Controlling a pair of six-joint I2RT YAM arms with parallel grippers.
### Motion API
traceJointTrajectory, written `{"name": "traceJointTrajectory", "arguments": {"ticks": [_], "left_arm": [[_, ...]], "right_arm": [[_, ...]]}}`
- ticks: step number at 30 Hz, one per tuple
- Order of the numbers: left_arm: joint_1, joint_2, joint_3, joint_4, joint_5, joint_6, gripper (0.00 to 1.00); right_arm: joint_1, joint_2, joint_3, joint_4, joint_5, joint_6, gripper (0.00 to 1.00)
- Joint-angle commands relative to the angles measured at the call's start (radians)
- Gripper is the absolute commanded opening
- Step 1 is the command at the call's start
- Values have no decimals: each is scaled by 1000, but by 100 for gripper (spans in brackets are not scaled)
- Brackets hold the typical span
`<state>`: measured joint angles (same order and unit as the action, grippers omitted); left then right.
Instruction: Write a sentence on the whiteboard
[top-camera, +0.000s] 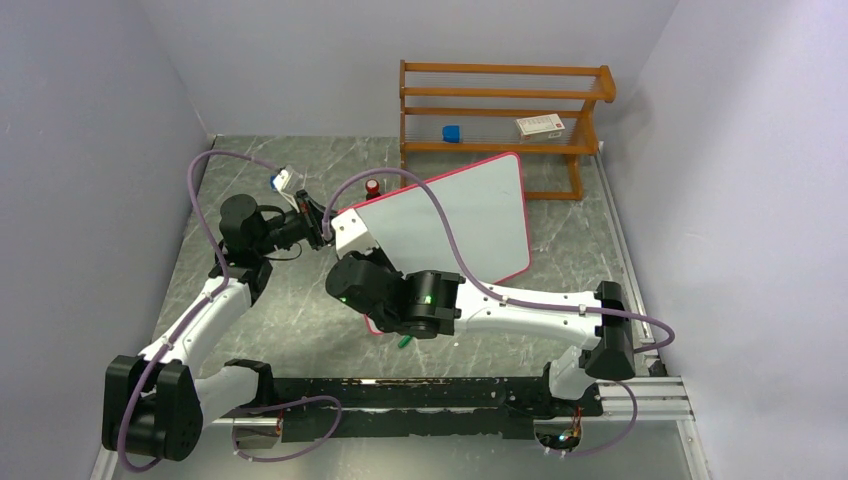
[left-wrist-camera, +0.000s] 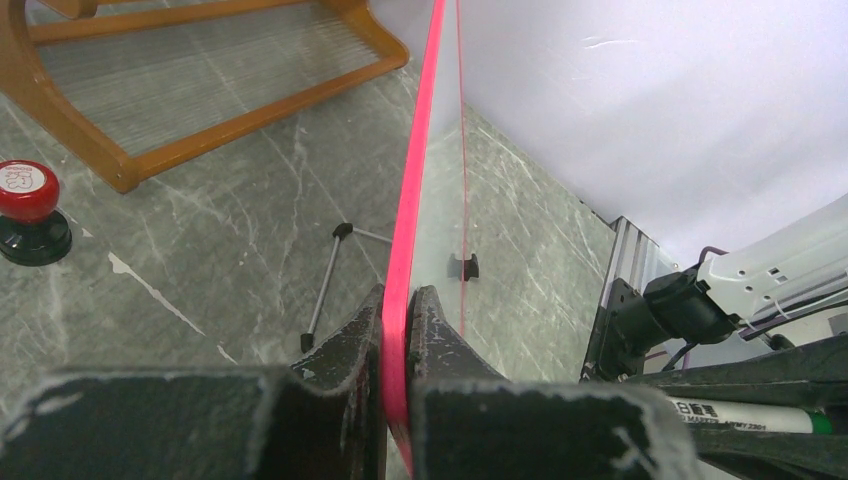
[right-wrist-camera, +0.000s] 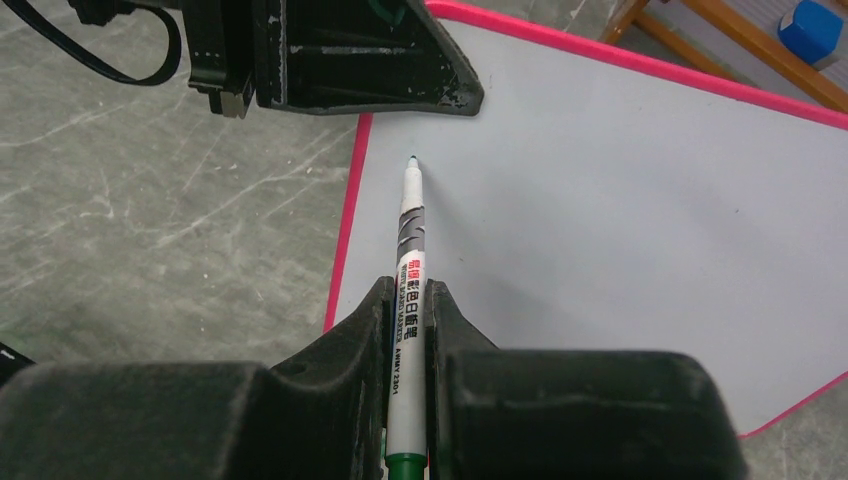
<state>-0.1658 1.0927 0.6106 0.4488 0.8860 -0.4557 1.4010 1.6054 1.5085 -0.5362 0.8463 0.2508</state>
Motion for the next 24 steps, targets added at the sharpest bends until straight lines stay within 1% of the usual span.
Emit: {"name": "traceJointTrajectory", "arguments": {"ticks": [1,12,24], "left_arm": [[-14,33,-28,-95,-60,173,5],[-15,38,-32,-81,-54,163,5],[-15,39,-34,-72,-47,160,5]], "right_arm": [[5,11,39,19,49,12,0],[3,45,62,11,53,7,0],[-1,79,91,-48,66,34,0]]}}
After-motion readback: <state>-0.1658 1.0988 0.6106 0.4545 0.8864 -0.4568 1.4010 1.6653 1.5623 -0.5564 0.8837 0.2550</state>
